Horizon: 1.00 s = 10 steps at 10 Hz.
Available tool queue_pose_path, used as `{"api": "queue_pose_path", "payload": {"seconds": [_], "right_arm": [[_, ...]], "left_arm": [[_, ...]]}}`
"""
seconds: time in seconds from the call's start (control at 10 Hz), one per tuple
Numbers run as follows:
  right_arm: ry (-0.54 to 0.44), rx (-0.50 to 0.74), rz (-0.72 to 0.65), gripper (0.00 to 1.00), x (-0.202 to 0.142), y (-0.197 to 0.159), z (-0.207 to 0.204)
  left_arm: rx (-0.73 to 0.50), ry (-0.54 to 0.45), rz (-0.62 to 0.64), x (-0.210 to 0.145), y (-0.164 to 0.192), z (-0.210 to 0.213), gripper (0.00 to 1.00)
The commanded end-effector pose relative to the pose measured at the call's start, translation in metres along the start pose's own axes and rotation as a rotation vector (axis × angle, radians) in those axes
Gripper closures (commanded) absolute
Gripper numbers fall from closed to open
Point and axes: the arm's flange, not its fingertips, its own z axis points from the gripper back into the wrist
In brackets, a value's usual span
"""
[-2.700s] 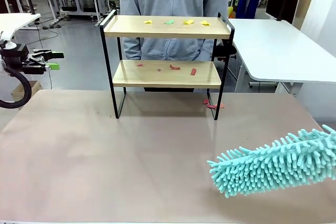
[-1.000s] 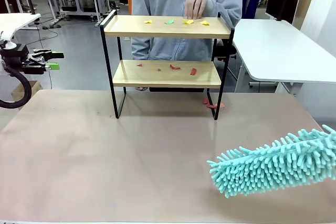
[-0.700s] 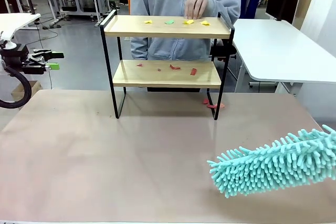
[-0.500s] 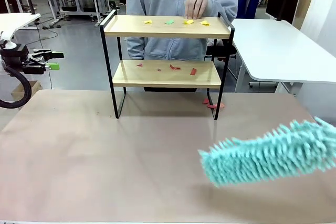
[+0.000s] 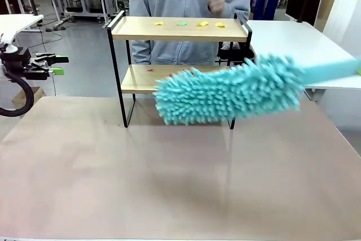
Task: Clean the shelf.
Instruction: Clean the specific section of the Shelf indicated by the human with the Duster.
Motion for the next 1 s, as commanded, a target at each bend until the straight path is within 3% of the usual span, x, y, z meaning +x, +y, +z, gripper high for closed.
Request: {"api": "queue_pose_path", "payload": {"seconds": [0.0,0.3,0.5,0.6,0.7,0.8,0.9], "right_arm": [[-0.115,-0.023,-0.125,0.87,0.043,0.032,0.016],[-0.208,-0.07,-0.406,0.87,0.128,0.067,0.027],[-0.307,-0.088,-0.486,0.87,0.172,0.069,0.017],[-0.338,-0.117,-0.499,0.87,0.185,0.069,0.015],[-0.282,-0.1,-0.381,0.87,0.181,0.068,0.013],[-0.291,-0.073,-0.474,0.87,0.176,0.065,0.01],[-0.291,-0.073,-0.474,0.87,0.176,0.065,0.01]], "left_arm": [[-0.002,0.002,-0.003,0.002,0.0,0.0,0.0],[-0.002,0.002,-0.003,0.002,0.0,0.0,0.0],[-0.002,0.002,-0.003,0.002,0.0,0.0,0.0],[-0.002,0.002,-0.003,0.002,0.0,0.0,0.0],[-0.002,0.002,-0.003,0.002,0.0,0.0,0.0],[-0.002,0.002,-0.003,0.002,0.0,0.0,0.0],[-0.002,0.002,-0.003,0.002,0.0,0.0,0.0]]}}
